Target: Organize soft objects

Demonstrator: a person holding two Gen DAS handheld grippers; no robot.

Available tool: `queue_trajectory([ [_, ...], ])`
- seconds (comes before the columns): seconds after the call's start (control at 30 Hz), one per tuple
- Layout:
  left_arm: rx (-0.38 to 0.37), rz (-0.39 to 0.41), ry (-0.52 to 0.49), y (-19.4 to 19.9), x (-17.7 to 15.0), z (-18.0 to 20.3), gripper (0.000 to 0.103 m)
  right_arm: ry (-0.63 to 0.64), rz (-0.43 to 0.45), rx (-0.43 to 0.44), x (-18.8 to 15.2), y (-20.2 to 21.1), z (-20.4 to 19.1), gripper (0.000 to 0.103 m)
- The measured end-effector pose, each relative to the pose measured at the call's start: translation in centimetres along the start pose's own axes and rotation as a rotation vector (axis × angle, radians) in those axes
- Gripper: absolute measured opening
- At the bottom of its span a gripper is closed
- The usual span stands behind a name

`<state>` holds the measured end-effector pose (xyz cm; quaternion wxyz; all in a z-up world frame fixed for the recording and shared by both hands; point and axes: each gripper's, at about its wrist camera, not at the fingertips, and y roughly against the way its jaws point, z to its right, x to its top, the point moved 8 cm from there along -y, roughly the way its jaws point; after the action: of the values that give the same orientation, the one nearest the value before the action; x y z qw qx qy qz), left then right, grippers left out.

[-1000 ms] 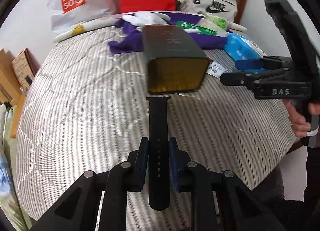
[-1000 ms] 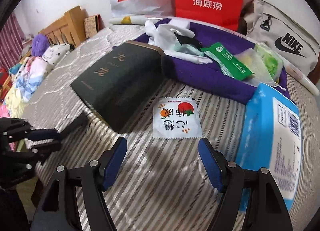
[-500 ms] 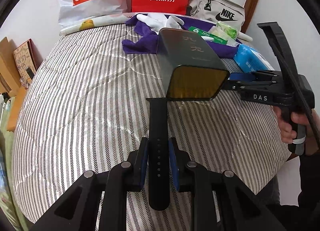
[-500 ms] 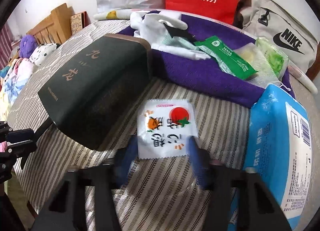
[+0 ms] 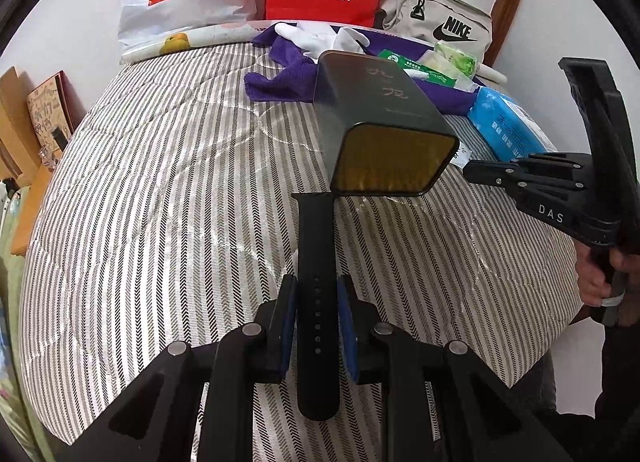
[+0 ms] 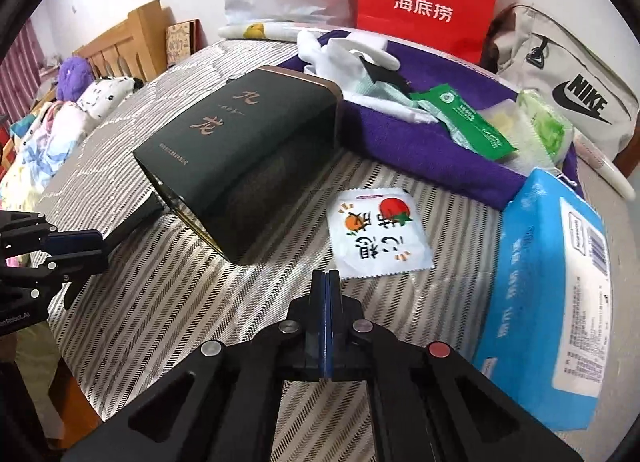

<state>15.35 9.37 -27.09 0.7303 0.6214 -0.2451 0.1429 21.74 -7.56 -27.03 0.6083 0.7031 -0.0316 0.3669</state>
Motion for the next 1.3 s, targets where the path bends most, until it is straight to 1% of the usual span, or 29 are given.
queue_trajectory([
  [0.03,0.000,0.001,-0.001,0.0,0.0,0.0,0.020,0.004,0.001,-0.012,0.2,0.0,0.1,0.002],
  [0.07,0.000,0.003,-0.002,0.0,0.1,-0.1,0.020,0.008,0.003,-0.024,0.3,-0.1,0.2,0.008],
  [0.1,0.000,0.004,-0.002,0.1,0.1,-0.1,0.020,0.012,0.001,-0.031,0.4,-0.3,0.3,0.016],
  [0.13,-0.001,0.004,0.000,0.1,0.1,-0.1,0.020,0.015,-0.005,-0.035,0.4,-0.6,0.3,0.020],
  [0.17,-0.001,0.004,0.000,0.1,0.2,-0.1,0.020,0.020,-0.010,-0.041,0.4,-0.8,0.4,0.026],
  [0.2,-0.001,0.004,-0.001,0.1,0.2,-0.1,0.020,0.027,-0.013,-0.051,0.4,-1.0,0.4,0.028],
  [0.43,-0.005,0.009,-0.003,0.4,0.4,-0.3,0.020,0.040,-0.006,-0.086,0.6,-1.6,0.5,0.029],
  [0.47,-0.004,0.010,-0.001,0.4,0.4,-0.3,0.020,0.040,-0.005,-0.083,0.6,-1.6,0.5,0.024],
  [0.5,-0.004,0.011,0.000,0.4,0.4,-0.3,0.020,0.048,-0.004,-0.088,0.6,-1.6,0.4,0.004],
  [0.53,-0.005,0.011,0.002,0.5,0.4,-0.4,0.020,0.057,-0.008,-0.099,0.5,-1.6,0.4,0.000],
  [0.6,-0.005,0.009,0.007,0.4,0.3,-0.5,0.020,0.082,0.002,-0.111,0.3,-1.4,0.2,0.000],
  [0.8,-0.004,-0.006,0.012,0.1,-0.2,-0.3,0.020,0.042,0.038,-0.059,-0.4,0.8,0.2,0.000],
  [0.87,-0.007,-0.010,0.009,0.0,-0.3,-0.2,0.020,0.035,0.038,-0.041,-0.6,1.5,0.1,0.000],
  [0.97,-0.006,-0.009,0.010,0.0,-0.4,0.0,0.020,0.057,0.053,-0.060,-0.1,1.7,0.1,0.002],
  [1.0,-0.006,-0.008,0.010,0.0,-0.4,0.0,0.020,0.071,0.059,-0.076,0.1,1.4,0.1,0.006],
  [1.03,-0.004,-0.007,0.013,0.0,-0.3,-0.1,0.020,0.084,0.054,-0.095,0.3,1.0,0.2,0.008],
  [1.17,-0.008,-0.004,0.015,0.1,-0.1,-0.2,0.020,0.122,0.009,-0.112,0.2,-0.4,0.1,0.008],
  [1.23,-0.009,-0.003,0.014,0.2,0.0,-0.2,0.020,0.145,0.004,-0.128,0.0,-0.7,-0.1,0.011],
  [1.27,-0.009,-0.003,0.013,0.2,0.0,-0.2,0.020,0.154,-0.001,-0.137,0.0,-0.8,-0.2,0.017],
  [1.3,-0.009,-0.002,0.011,0.2,0.0,-0.2,0.020,0.162,-0.005,-0.149,-0.1,-0.9,-0.2,0.027],
])
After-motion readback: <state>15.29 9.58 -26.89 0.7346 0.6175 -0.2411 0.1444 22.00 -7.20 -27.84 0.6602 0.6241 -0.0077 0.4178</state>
